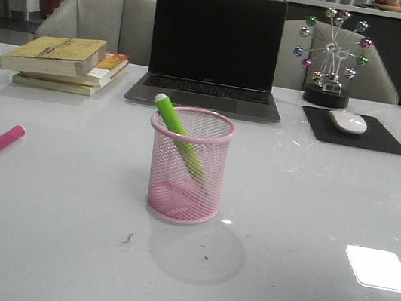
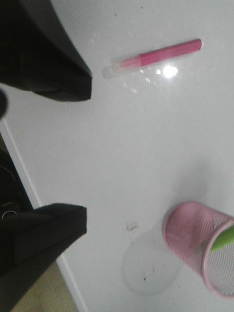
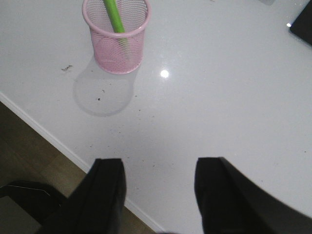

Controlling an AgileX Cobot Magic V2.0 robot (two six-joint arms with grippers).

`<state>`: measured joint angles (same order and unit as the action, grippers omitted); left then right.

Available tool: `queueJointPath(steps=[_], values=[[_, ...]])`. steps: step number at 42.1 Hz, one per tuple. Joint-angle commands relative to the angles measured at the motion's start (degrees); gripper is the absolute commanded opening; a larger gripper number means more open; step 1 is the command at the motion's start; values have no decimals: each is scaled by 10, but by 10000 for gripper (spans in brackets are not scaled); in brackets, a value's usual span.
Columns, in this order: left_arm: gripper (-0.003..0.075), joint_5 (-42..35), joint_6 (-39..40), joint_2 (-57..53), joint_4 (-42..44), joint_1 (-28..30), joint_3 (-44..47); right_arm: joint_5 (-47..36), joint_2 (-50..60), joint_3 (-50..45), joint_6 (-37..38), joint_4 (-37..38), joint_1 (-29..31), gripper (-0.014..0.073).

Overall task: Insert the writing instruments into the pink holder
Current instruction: 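Lower the left gripper onto the pink marker and grasp it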

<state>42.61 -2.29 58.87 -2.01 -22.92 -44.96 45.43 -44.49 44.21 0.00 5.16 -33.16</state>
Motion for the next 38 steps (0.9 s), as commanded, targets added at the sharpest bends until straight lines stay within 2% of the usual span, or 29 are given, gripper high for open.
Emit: queueJointPath(steps=[1, 8, 13, 27, 38], values=[[516, -11, 11, 44, 2, 36, -46, -34, 4, 16, -5, 3, 2, 447], [507, -7, 11, 142, 2, 93, -102, -34, 4, 16, -5, 3, 2, 447], [507, -12, 11, 216, 3, 113, -143, -34, 4, 16, -5, 3, 2, 447], [507, -10, 11, 407, 20, 136, -275, -34, 4, 16, -5, 3, 2, 447], [507, -10, 11, 502, 28, 137, -352, -34, 4, 16, -4, 3, 2, 447]])
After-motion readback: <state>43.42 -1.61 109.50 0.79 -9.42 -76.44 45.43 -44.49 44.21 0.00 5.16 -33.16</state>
